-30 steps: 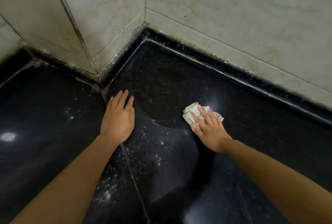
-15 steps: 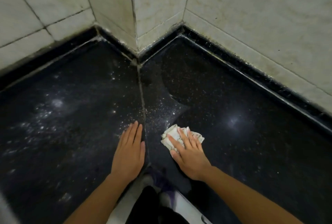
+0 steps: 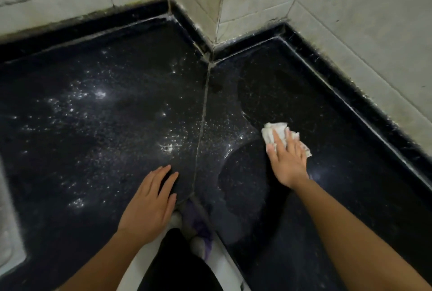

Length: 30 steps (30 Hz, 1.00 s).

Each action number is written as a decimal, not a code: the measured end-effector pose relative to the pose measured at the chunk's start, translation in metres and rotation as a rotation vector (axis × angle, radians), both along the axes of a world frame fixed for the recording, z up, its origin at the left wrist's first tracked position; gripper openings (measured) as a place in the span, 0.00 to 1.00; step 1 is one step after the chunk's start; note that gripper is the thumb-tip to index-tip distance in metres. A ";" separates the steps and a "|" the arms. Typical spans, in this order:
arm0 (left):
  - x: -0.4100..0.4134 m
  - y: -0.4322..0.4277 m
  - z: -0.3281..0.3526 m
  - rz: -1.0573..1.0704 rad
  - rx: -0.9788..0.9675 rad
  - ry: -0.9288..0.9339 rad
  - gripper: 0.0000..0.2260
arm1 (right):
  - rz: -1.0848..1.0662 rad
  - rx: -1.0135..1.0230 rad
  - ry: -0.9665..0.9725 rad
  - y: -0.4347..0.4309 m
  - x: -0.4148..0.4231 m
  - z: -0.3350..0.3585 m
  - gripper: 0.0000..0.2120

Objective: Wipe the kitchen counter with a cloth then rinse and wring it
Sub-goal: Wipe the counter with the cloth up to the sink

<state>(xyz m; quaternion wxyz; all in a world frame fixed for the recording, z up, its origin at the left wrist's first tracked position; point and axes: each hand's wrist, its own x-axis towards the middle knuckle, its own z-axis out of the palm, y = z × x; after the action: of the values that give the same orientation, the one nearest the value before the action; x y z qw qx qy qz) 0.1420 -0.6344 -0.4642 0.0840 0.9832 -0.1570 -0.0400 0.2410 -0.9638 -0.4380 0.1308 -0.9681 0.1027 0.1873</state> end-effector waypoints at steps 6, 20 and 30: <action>0.000 -0.001 -0.002 0.003 -0.005 -0.001 0.23 | -0.192 0.049 0.016 0.016 0.069 -0.004 0.26; 0.001 0.001 0.001 0.024 -0.041 0.038 0.23 | 0.773 0.028 0.042 0.083 -0.085 -0.005 0.25; 0.002 0.001 0.000 0.036 -0.091 0.058 0.25 | 0.378 -0.049 0.047 0.052 0.011 -0.007 0.25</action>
<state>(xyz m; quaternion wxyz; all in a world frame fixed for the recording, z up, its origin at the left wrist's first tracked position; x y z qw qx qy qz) 0.1437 -0.6333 -0.4637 0.1338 0.9795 -0.1385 -0.0600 0.2519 -0.9121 -0.4450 0.0675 -0.9684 -0.0734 0.2284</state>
